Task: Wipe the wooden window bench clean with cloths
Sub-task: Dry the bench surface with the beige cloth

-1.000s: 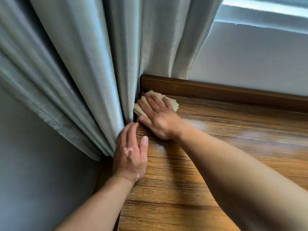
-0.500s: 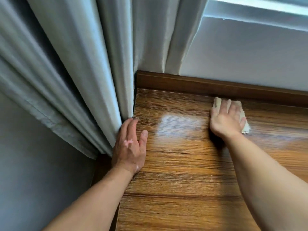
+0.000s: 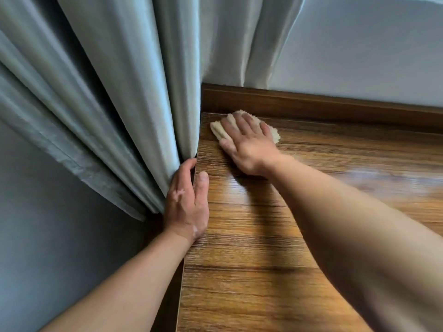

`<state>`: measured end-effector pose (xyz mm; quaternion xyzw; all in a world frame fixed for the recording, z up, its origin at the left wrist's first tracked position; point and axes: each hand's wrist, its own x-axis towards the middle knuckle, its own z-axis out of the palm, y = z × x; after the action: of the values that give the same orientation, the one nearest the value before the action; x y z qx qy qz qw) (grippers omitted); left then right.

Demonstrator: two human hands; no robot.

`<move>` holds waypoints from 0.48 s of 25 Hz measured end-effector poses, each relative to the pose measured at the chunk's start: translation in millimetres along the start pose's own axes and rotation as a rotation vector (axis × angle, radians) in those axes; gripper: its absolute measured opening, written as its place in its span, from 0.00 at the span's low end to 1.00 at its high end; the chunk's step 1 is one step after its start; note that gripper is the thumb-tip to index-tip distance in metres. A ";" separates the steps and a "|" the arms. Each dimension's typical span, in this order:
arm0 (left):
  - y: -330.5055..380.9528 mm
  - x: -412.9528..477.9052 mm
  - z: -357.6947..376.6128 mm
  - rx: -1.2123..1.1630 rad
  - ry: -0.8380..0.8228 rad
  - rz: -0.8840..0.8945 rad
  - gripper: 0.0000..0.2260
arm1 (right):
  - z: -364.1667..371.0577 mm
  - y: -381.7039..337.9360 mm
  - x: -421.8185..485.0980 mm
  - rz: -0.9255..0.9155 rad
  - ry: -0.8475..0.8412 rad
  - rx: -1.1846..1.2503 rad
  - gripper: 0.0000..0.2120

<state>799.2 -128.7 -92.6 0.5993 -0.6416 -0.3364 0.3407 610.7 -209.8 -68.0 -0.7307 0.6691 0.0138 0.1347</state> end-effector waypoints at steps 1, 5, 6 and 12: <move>-0.6 4.4 -7.2 0.040 -0.011 0.047 0.27 | 7.5 -19.1 1.2 0.045 0.023 0.049 0.31; 11.0 50.7 -24.6 0.288 -0.023 0.296 0.23 | 64.9 -93.3 -157.3 -0.278 0.069 0.007 0.30; 19.0 64.3 -21.8 0.348 -0.067 0.322 0.22 | 70.3 -100.5 -203.6 -0.369 0.070 -0.031 0.30; 34.2 68.2 16.0 0.633 -0.377 0.206 0.25 | 30.9 30.3 -152.7 0.040 0.051 -0.051 0.30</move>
<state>763.9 -194.5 -70.2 0.5349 -0.8220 -0.1897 0.0468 570.0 -56.5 -72.5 -0.7206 0.6861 0.0150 0.0987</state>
